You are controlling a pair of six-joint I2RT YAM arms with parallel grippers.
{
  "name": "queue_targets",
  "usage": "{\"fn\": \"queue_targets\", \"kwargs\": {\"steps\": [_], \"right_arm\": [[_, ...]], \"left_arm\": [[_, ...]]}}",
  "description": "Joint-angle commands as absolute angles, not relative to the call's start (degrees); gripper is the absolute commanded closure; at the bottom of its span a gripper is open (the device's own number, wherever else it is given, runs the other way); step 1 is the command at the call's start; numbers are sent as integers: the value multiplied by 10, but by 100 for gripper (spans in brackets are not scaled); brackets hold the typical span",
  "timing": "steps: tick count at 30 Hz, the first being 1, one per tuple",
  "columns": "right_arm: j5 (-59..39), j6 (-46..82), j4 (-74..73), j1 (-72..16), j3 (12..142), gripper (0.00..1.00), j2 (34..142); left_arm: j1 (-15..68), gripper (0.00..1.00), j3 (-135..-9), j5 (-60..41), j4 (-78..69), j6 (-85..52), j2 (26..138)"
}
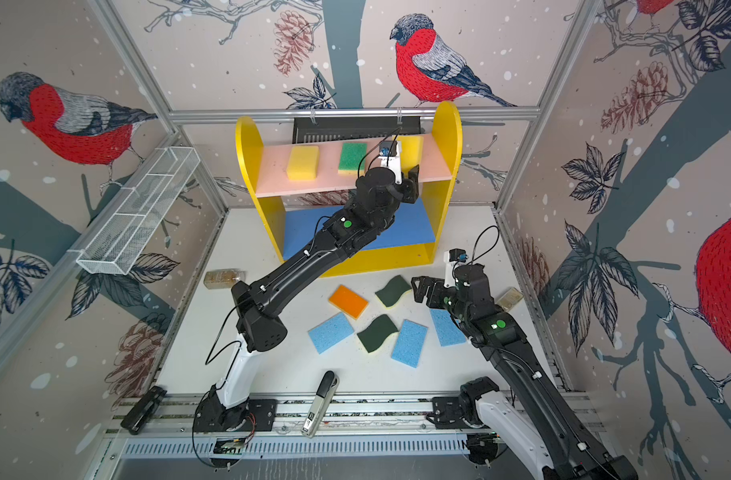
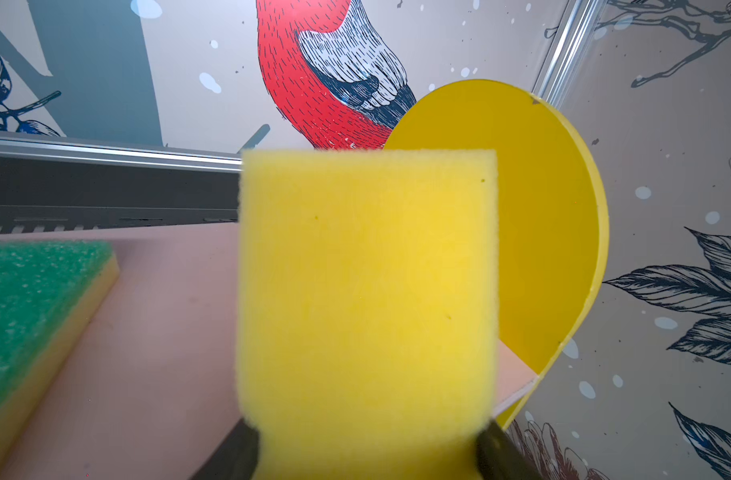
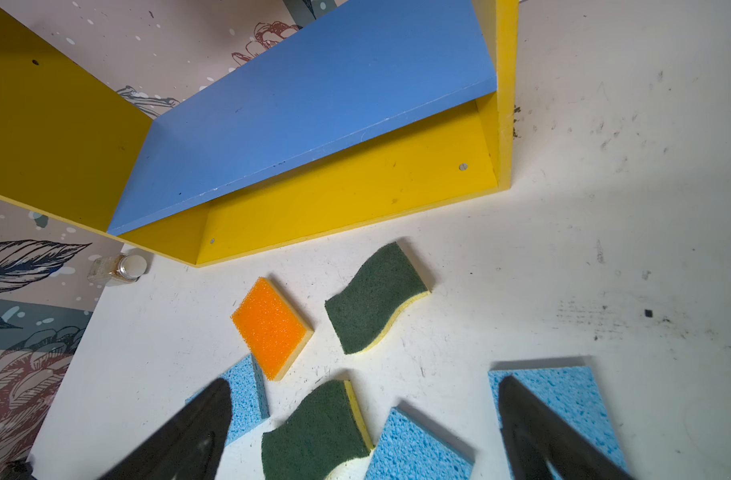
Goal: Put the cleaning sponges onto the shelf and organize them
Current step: 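Lower the yellow sponge onto the pink shelf beside the green sponge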
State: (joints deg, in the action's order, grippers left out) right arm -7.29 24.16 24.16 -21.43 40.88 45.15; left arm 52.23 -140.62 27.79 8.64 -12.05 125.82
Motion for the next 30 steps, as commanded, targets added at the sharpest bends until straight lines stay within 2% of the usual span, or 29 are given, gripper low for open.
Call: {"fn": "queue_targets", "kwargs": {"steps": [1,9,30], "right_arm": [[-78,244,230,-215,407,1,453],[-86,251,222,-215,395,0,453],[-92,258,215,-215,391,0,457]], "left_arm": [[522,40,-1413,316,53,-118,1267],[522,39,-1429,364,48,-127,1297],[521,30,-1460,395,83,-113,1335]]}}
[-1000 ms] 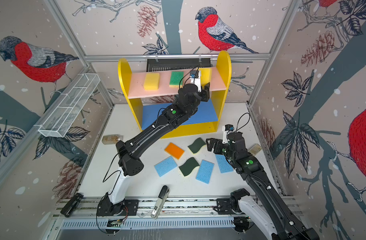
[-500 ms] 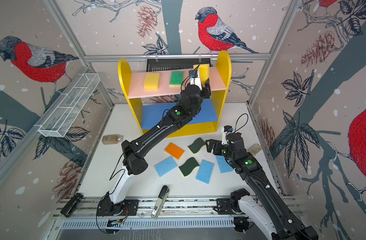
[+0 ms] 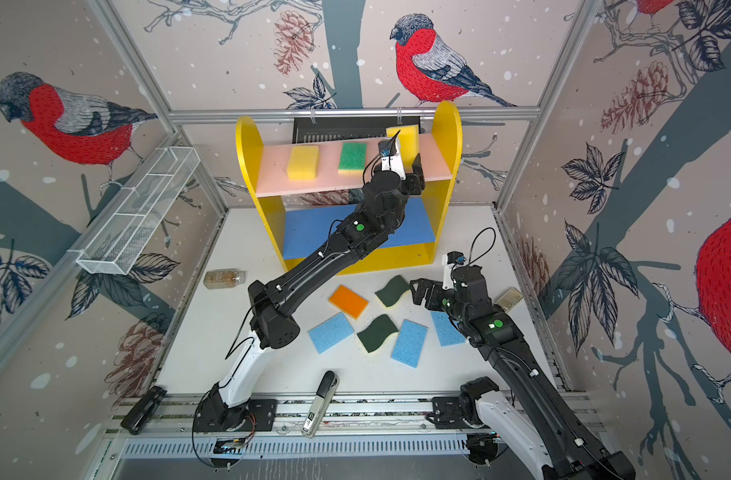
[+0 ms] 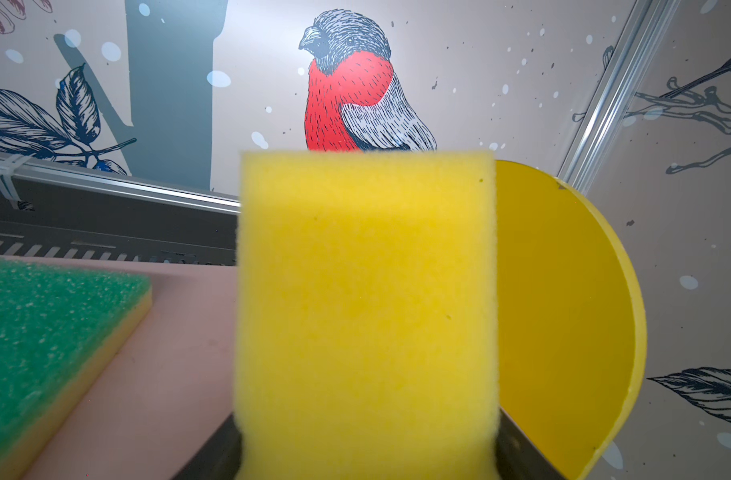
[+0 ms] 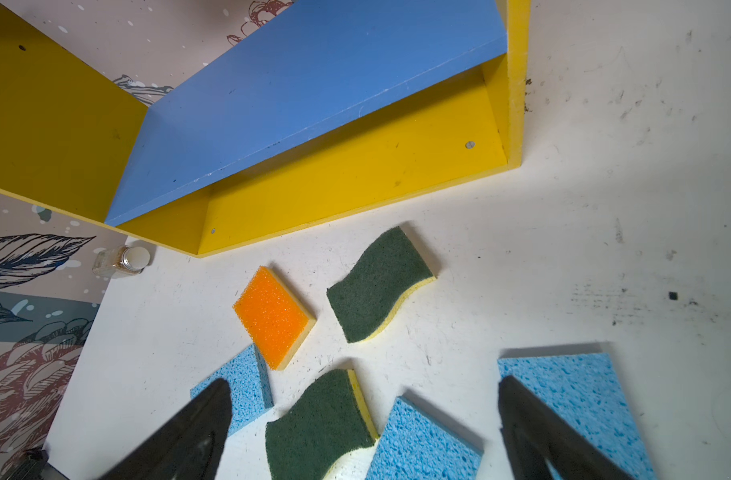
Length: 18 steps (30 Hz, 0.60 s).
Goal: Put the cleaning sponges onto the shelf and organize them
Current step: 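Lower the yellow sponge onto the pink shelf beside the green sponge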
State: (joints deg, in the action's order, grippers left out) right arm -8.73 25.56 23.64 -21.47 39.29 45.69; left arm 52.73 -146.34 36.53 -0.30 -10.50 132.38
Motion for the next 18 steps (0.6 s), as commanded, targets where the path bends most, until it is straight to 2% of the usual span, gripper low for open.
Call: {"fn": "queue_targets", "kwargs": {"steps": [1,18], "right_arm": [[-92,259,215,-215,390,0,457],[-96,259,208,-215,383,0,457]], "left_arm": [[521,30,-1460,395,84,-113,1336],[521,23,-1460,399,99,-122,1335]]}}
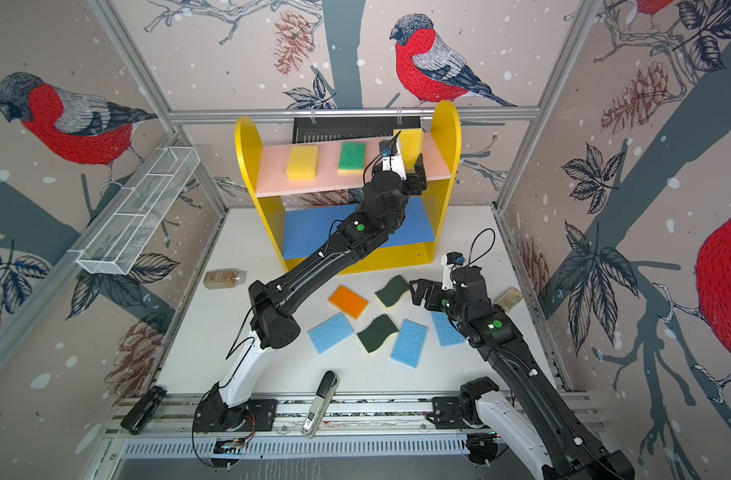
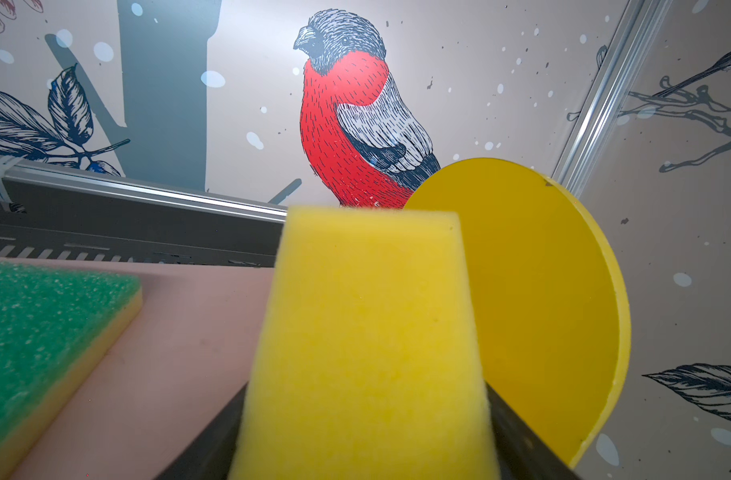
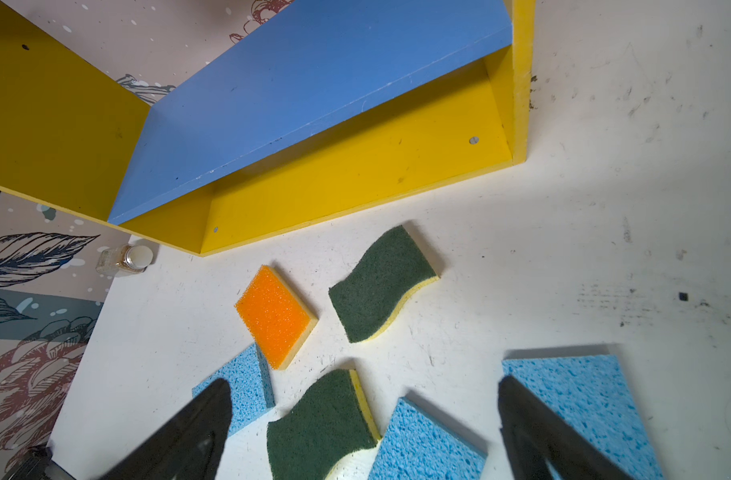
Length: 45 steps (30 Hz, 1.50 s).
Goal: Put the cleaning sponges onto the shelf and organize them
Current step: 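Lower the yellow sponge onto the pink shelf beside the green sponge, then open the left gripper and release the yellow sponge on the shelf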
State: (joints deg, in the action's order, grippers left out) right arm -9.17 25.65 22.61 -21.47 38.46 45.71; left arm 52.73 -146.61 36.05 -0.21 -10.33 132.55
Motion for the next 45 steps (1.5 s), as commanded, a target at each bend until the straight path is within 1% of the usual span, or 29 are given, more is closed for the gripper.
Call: {"fn": "queue_targets", "kwargs": {"steps": [1,8,17,25,37,45], "right_arm": [[-96,259,207,-215,382,1,457],[-95,259,206,-215,379,1,457],[-95,262,204,-215,382,0,457],[-94,259,207,-215,388,1,450],[-85,253,216,-216,400,0,432],[-83,248,216,-216,409,0,424]], "left_arm": [[521,24,-1460,400,100,-122,1335],[521,26,-1460,403,103,-122,1335],[521,27,-1460,394,106,-135,1329],[520,26,-1459,354,101,-160,1313],[501,25,-1438,256,99,-231,1286],[497,25,-1431,234,92,-237,1271]]}}
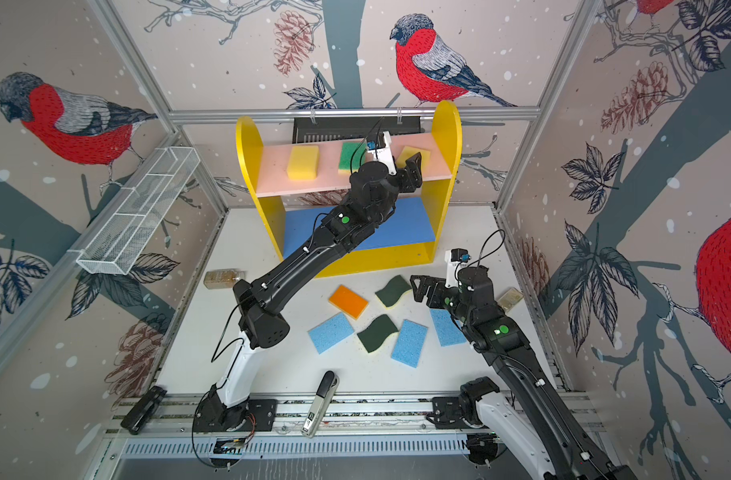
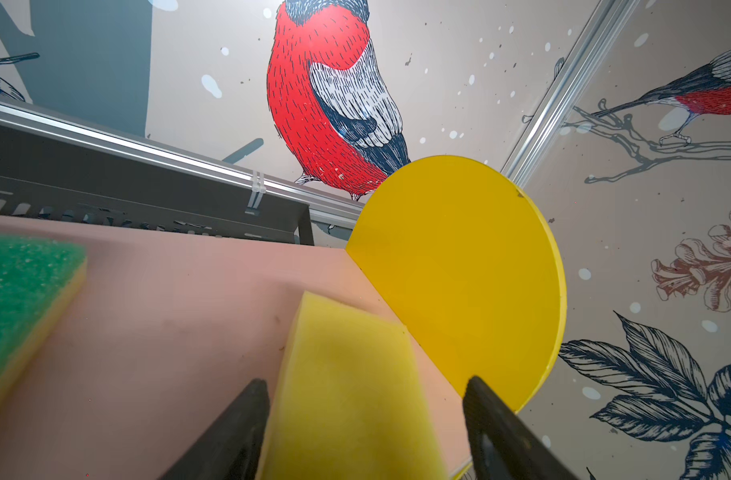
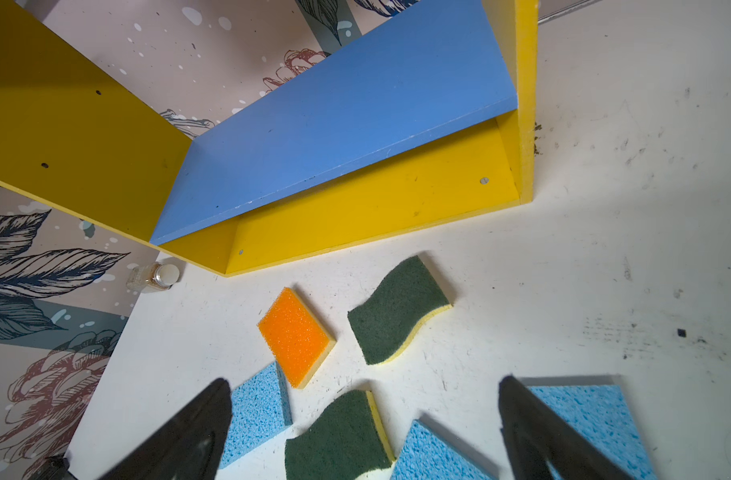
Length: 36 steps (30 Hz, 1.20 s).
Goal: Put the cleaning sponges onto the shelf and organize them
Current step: 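Open the left gripper and release the yellow sponge on the shelf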
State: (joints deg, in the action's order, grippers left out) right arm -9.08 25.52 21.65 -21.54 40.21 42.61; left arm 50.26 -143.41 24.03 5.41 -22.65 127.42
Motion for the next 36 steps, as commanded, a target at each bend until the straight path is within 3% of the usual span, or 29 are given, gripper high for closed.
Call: {"fn": "queue_targets", "kwargs": {"steps": [1,11,20,27,36], "right_arm": [[-83,247,215,-216,412,0,424],[-64,240,214,-223,441,0,424],[-39,241,208,-250,470,1,427],[50,233,216,-320,532,5,445],[127,206,222,-365,628,18,504]], "left_arm": [[497,25,-1429,235,93,-235,1268],[495,25,-1385,242,69,-223,1221],[493,25,-1362,184,53,-212,1185],[496,25,-1360,146,84,-189,1143],[516,26,-1287,156,131,-148,1042]]}}
